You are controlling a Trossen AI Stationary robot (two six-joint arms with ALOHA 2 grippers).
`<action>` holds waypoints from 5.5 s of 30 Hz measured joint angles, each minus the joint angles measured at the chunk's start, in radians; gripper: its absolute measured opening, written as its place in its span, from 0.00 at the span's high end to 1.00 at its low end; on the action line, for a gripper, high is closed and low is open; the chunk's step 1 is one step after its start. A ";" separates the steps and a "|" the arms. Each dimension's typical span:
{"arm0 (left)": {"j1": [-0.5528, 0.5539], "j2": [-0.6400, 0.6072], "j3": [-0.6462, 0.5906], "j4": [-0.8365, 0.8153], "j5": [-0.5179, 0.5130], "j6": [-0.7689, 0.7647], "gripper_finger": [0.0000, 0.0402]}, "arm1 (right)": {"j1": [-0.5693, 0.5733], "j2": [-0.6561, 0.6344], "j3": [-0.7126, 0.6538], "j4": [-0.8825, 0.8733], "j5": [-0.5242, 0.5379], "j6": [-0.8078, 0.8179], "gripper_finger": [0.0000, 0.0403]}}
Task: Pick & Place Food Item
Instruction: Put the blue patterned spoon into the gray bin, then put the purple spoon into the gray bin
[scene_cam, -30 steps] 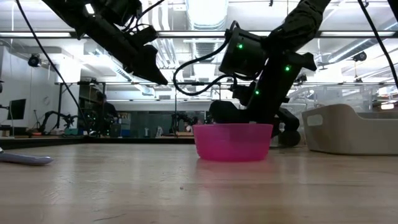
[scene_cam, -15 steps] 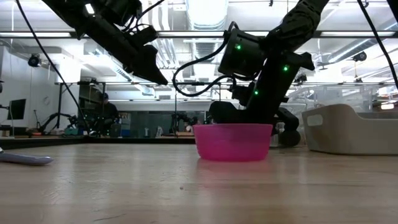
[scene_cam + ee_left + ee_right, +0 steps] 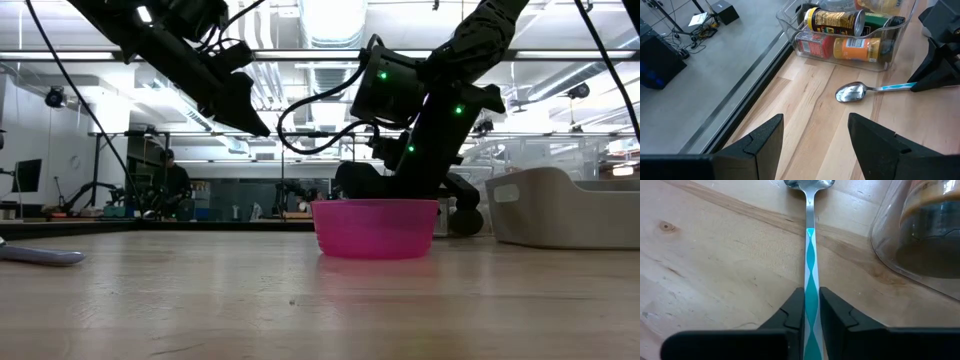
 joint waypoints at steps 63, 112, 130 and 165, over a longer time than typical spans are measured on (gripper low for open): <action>0.000 0.000 0.000 -0.005 0.000 0.000 0.44 | 0.336 -0.781 0.008 -0.748 -0.167 -0.094 0.87; 0.000 0.000 0.000 -0.005 0.000 0.000 0.44 | 0.533 -0.514 -0.355 -0.896 -0.037 0.051 0.87; 0.000 0.000 0.000 -0.005 0.000 0.000 0.44 | 0.533 -0.506 -0.342 -0.854 -0.003 0.156 0.46; 0.000 0.000 0.000 -0.005 0.000 0.000 0.44 | 0.533 -0.859 -0.318 -0.109 0.154 -0.310 0.32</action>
